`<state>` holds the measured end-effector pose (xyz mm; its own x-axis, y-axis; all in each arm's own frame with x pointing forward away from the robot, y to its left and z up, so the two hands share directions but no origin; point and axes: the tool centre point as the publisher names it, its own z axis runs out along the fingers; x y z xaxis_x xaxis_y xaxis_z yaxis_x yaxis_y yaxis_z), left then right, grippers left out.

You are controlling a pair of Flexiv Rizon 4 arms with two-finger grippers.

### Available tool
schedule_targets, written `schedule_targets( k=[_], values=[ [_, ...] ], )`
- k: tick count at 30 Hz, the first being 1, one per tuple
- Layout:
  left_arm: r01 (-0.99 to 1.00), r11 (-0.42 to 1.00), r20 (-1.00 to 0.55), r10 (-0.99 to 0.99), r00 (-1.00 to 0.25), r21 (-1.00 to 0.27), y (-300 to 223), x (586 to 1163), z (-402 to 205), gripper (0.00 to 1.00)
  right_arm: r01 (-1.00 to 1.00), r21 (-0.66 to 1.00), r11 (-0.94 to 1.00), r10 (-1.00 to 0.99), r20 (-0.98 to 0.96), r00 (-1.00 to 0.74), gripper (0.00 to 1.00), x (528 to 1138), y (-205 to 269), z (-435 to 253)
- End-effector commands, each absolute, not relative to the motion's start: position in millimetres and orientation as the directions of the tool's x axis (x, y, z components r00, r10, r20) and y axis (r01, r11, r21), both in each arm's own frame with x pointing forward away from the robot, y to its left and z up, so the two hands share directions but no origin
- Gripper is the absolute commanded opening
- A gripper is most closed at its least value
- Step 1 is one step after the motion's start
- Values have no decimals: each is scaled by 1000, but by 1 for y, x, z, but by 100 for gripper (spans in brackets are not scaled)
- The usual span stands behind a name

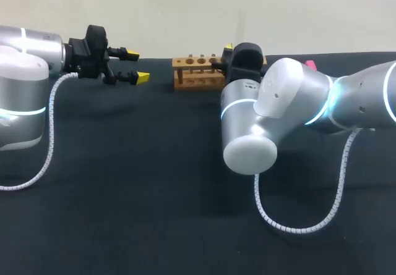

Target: Grasp the test tube, adjust it, and insert it.

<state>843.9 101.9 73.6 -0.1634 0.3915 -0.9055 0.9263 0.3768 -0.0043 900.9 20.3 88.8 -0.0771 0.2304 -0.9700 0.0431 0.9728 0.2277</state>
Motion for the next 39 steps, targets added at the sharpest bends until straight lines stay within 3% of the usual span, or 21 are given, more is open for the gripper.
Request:
schedule_targets(
  k=[1, 3, 4, 9, 12, 13, 14, 33, 36, 39],
  values=[
    [926, 378, -908, 388, -158, 0, 102, 843, 73, 100, 45, 226, 973, 229, -970, -80, 67, 898, 19, 88],
    [926, 378, -908, 388, -158, 0, 102, 843, 73, 100, 45, 226, 973, 229, -970, -78, 82, 897, 19, 90],
    [926, 378, -908, 388, -158, 0, 102, 843, 73, 100, 45, 225, 973, 228, -971, -76, 78, 897, 19, 92],
    [926, 378, -908, 388, -158, 0, 102, 843, 73, 100, 55, 225, 973, 228, -972, -59, 82, 897, 16, 97],
    [926, 378, -908, 388, -158, 0, 102, 843, 73, 100, 60, 223, 973, 226, -973, -45, 76, 898, 14, 101],
    [926, 378, -908, 388, -158, 0, 102, 843, 73, 100, 61, 223, 973, 225, -973, -43, 50, 898, 14, 103],
    [926, 378, -908, 388, -158, 0, 102, 843, 73, 100, 61, 223, 973, 226, -973, -42, 47, 898, 14, 104],
    [926, 378, -908, 388, -158, 0, 102, 843, 73, 100, 79, 212, 974, 213, -977, 3, 38, 893, 9, 121],
    [926, 378, -908, 388, -158, 0, 102, 843, 73, 100, 76, 209, 975, 209, -978, 9, 25, 892, 9, 123],
    [926, 378, -908, 388, -158, 0, 102, 843, 73, 100, 75, 205, 976, 204, -979, 11, 24, 891, 9, 125]
  ],
)
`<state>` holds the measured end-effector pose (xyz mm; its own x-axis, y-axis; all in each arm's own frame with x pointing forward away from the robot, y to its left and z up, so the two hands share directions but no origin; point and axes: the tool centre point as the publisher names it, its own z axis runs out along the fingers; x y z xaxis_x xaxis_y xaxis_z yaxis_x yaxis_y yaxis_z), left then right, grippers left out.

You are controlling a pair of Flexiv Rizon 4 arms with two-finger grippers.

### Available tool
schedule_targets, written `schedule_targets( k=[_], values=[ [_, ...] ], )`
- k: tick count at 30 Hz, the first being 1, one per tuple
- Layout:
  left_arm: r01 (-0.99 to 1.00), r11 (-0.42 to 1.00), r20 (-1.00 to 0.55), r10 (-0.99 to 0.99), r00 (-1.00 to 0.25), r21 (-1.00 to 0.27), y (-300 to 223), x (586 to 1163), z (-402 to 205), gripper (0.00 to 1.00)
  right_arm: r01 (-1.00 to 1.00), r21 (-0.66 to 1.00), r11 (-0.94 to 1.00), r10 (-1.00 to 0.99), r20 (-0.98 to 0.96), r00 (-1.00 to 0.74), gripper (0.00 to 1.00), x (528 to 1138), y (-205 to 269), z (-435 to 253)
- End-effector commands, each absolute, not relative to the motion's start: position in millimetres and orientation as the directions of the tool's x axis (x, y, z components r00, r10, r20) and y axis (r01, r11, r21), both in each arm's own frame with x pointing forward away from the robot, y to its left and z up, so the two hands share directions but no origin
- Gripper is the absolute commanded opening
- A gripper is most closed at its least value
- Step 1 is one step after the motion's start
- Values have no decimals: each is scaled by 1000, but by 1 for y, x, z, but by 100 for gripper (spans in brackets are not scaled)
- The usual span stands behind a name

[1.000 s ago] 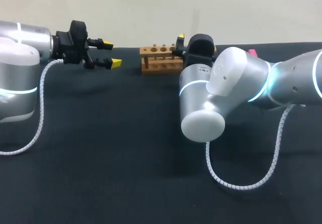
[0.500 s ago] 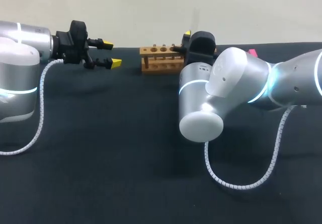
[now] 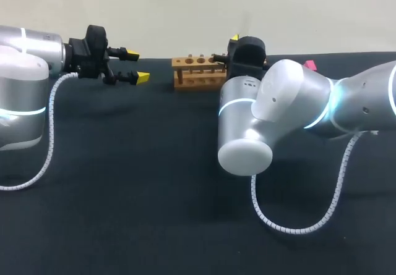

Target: Grasp the test tube, adjust it, and insert it.

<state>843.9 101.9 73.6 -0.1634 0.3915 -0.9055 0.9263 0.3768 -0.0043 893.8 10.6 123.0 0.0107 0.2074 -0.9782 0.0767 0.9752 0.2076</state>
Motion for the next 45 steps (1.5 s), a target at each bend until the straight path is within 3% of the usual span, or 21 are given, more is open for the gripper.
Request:
schedule_targets(
  k=[1, 13, 16, 17, 19, 23, 31, 38, 45],
  values=[
    [926, 378, -908, 388, -158, 0, 102, 843, 73, 100, 74, 203, 976, 203, -979, 12, 24, 891, 9, 125],
    [926, 378, -908, 388, -158, 0, 102, 843, 73, 100, 47, 152, 987, 151, -988, 25, 18, 892, 10, 132],
    [926, 378, -908, 388, -158, 0, 102, 843, 73, 100, 39, 138, 990, 137, -990, 21, 22, 891, 12, 130],
    [926, 378, -908, 388, -158, 0, 102, 843, 73, 100, 37, 137, 990, 137, -990, 19, 30, 890, 13, 129],
    [926, 378, -908, 388, -158, 0, 102, 843, 73, 100, 35, 137, 990, 137, -991, 16, 38, 889, 14, 128],
    [926, 378, -908, 388, -158, 0, 102, 843, 73, 100, 33, 139, 990, 139, -990, 18, 46, 887, 16, 130],
    [926, 378, -908, 388, -158, 0, 102, 843, 73, 100, 26, 133, 991, 133, -991, 28, 46, 883, 18, 136],
    [926, 378, -908, 388, -158, 0, 102, 843, 73, 100, -16, 132, 991, 132, -991, 34, 52, 877, 28, 144],
    [926, 378, -908, 388, -158, 0, 102, 843, 73, 100, -22, 135, 991, 136, -990, 35, 49, 873, 33, 146]
  ],
)
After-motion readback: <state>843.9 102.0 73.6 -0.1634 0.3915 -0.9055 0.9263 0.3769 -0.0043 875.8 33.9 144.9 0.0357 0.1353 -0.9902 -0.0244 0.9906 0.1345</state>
